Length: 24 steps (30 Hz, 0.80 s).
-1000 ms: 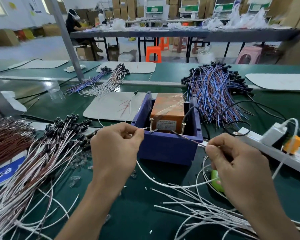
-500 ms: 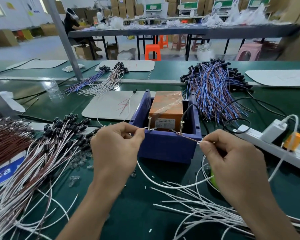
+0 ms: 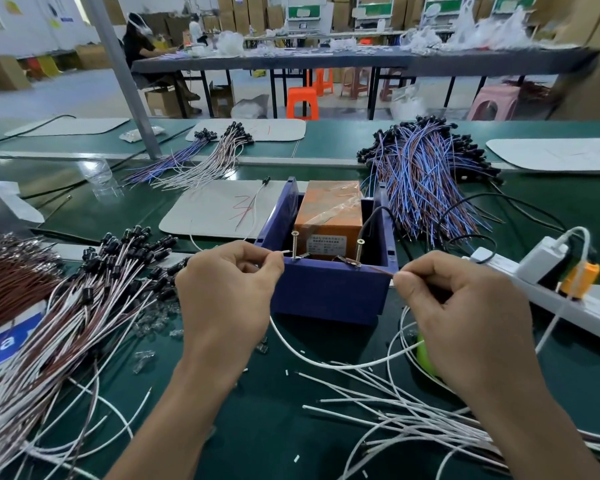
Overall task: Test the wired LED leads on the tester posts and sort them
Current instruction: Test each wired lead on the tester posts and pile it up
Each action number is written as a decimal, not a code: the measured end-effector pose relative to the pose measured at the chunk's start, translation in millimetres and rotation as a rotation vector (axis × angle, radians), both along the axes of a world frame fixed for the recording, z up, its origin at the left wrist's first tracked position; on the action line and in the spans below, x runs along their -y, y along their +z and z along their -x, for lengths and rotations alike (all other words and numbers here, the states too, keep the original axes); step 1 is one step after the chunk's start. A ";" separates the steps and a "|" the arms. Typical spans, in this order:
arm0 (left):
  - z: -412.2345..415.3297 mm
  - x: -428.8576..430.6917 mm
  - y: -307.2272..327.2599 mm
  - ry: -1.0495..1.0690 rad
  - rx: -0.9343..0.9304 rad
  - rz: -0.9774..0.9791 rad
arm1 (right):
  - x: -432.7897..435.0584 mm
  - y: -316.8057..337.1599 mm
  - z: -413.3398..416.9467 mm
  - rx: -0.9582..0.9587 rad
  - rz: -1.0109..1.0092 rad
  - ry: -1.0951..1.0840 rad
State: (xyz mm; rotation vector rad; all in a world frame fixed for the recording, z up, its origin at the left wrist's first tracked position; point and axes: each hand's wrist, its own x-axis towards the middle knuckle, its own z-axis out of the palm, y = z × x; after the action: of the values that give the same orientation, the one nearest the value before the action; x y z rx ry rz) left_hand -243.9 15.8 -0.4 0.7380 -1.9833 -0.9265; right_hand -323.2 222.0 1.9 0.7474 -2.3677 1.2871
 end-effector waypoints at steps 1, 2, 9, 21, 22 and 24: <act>0.0 -0.1 0.2 -0.001 0.000 0.001 | 0.5 1.1 1.1 -0.008 0.002 -0.001; 0.0 -0.2 0.2 -0.002 0.000 0.001 | 1.1 2.1 2.3 -0.013 0.004 -0.001; 0.5 -0.2 0.9 0.002 0.000 -0.007 | 6.3 0.4 9.4 -0.012 0.001 -0.012; 0.5 -0.2 -0.9 0.013 0.003 0.020 | 13.0 -3.5 16.4 -0.076 0.005 -0.030; 0.5 -0.2 -1.1 0.013 -0.001 0.021 | 13.0 -3.8 16.8 -0.080 0.000 -0.030; 0.9 -0.1 -2.1 0.013 -0.008 0.028 | 12.9 -4.0 16.8 -0.074 -0.008 -0.029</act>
State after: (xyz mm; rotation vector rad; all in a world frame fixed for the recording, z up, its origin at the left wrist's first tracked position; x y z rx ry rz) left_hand -244.8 15.9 -2.5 0.7301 -1.9786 -0.8910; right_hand -340.0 209.1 -2.1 0.7470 -2.3176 1.2183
